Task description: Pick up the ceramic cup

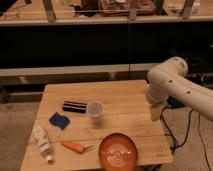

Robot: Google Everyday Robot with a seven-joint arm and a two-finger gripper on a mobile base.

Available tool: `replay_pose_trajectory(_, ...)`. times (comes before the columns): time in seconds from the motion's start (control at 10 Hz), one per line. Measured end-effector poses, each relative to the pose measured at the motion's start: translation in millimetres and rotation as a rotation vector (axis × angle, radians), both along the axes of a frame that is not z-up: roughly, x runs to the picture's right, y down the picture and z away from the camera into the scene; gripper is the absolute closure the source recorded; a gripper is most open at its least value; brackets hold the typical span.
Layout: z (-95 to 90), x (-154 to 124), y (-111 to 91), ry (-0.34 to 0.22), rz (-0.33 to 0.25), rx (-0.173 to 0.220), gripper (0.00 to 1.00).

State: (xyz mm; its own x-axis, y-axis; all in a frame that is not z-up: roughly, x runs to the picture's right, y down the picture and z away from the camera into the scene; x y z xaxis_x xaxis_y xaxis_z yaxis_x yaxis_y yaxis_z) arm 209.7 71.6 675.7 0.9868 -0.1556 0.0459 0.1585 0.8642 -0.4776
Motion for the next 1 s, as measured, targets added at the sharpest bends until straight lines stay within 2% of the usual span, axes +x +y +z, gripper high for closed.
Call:
replay_pose_trajectory(0.2,-1.4,-3,-6,-0.014,-0.033,0.013,0.2)
replay_pose_trajectory(0.6,-1.5,-39,-23,-0.071,-0.129,0.056,0.2)
replay_pose_trajectory(1.0,0.3,-53,-31,-0.111,-0.19,0.087,0.2)
